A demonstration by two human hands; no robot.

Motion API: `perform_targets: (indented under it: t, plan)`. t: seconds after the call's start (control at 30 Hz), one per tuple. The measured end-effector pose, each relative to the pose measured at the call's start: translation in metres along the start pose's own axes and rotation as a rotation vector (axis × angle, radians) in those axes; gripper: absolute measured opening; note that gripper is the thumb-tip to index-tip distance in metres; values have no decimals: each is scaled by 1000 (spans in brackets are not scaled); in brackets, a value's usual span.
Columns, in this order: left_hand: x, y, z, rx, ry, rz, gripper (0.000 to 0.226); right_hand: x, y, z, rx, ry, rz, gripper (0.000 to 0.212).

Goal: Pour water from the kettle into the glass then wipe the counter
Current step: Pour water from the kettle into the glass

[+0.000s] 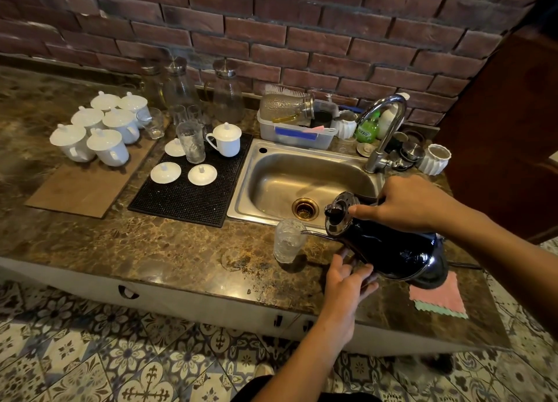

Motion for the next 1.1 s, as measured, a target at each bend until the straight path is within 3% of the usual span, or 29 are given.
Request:
perform_targets:
  t: [1.1]
  plan:
    - [3,-3,-6,29,3,12,46,-4,5,-1,2,-8,-28,71]
Point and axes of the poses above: each hand's wrist, its own z-axis towards the middle knuckle, its own x-axis out of the palm, y = z × x, the point moved 3 cm from there along z, towards the middle knuckle, and after that the axes turned 5 degrees about y, right-handed, at the moved point
